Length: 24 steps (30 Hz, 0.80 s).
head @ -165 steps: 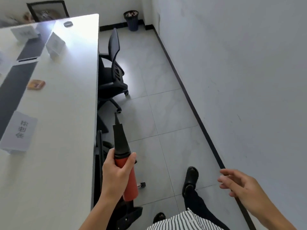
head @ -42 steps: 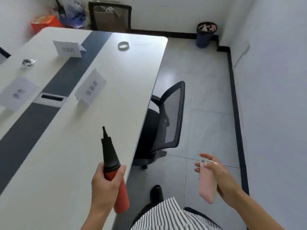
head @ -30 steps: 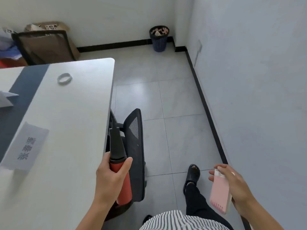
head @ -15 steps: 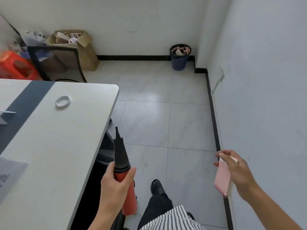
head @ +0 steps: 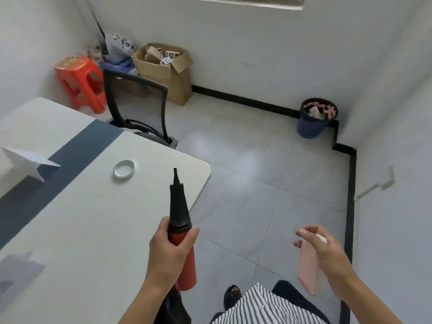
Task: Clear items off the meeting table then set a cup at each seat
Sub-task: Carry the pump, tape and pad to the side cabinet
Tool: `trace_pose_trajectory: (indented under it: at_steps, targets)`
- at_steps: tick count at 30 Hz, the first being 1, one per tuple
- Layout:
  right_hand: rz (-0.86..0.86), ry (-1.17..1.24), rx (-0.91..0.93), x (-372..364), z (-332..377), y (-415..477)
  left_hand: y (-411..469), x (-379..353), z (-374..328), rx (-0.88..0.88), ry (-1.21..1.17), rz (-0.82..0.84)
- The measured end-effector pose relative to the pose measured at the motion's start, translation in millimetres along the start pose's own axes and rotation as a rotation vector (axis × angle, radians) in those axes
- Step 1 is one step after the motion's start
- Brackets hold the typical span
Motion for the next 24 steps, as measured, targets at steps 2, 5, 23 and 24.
trace_pose_trajectory:
  at_steps: [2, 5, 23, 24]
  targets:
    - [0.063, -0.019, -0.002, -18, 11, 39, 24, 9, -7, 0.024, -0.009, -0.072]
    - [0.178, -0.027, -0.018, -51, 19, 98, 51, 27, 3, 0.118, -0.067, -0.21]
    - [1.136, -0.566, 0.557, -379, 167, 348, 115, 30, -4, 0.556, -0.433, -0.873]
    - [1.169, -0.602, 0.621, -403, 168, 342, 113, 31, 0, 0.58, -0.464, -0.901]
Point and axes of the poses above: each hand's wrist, its own y-axis towards the middle knuckle, its own x-axis out of the back of the hand, z = x × y, the point moved 4 cm from there along y, towards the middle knuckle, and after that the axes turned 14 degrees about x, right-handed, at the moved point
